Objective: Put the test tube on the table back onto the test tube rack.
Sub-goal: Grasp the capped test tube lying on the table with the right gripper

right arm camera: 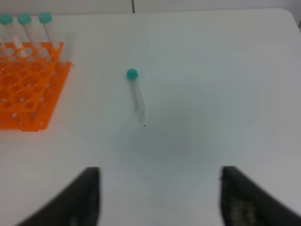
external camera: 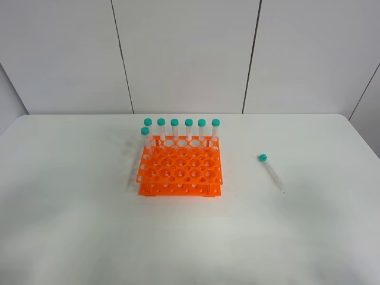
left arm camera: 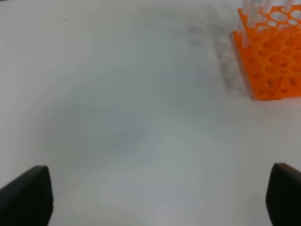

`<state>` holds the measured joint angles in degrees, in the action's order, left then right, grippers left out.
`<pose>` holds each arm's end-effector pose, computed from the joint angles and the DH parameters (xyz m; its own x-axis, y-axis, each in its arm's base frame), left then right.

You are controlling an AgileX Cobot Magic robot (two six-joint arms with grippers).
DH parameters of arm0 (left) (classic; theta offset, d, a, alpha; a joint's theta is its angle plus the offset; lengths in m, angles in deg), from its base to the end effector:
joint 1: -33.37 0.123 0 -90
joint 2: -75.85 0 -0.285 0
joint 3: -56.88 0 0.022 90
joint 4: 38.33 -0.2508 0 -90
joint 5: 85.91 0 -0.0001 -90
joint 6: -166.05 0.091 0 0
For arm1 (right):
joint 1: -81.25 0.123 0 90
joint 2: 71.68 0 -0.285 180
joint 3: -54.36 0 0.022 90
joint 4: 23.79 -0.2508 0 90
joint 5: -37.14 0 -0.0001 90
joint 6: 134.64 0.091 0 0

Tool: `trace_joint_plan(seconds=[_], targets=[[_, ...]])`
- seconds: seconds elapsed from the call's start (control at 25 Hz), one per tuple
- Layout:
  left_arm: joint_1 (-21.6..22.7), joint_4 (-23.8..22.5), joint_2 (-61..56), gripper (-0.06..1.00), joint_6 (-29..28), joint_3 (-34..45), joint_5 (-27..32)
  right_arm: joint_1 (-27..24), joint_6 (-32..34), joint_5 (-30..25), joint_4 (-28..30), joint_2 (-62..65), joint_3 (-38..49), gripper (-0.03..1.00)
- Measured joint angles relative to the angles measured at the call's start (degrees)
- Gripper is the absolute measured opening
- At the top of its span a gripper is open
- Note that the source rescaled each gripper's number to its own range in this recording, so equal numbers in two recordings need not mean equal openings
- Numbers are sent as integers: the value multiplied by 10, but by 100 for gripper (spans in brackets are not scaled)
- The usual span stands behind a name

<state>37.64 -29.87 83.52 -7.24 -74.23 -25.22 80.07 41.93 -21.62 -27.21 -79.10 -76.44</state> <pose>-0.0040 -0.0120 0.2766 -0.4502 0.0106 -0.8929 0.0602 0.9980 -0.0186 -0.0031 0.0047 0.2772 -0.4269 -0.0201 -0.9041 -0.0379 0.9993 -0.0043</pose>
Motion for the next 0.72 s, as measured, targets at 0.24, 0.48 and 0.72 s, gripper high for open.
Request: trace_joint_plan(seconds=[0.24,0.48,0.72], targets=[[0,0,0,100,0,0,0,0,0,0,0,0,0,89],[0,0,0,100,0,0,0,0,-1,45,-9,-1,-39,89],[0,0,0,100,0,0,0,0,-17,60,-14,-120,-111,89]])
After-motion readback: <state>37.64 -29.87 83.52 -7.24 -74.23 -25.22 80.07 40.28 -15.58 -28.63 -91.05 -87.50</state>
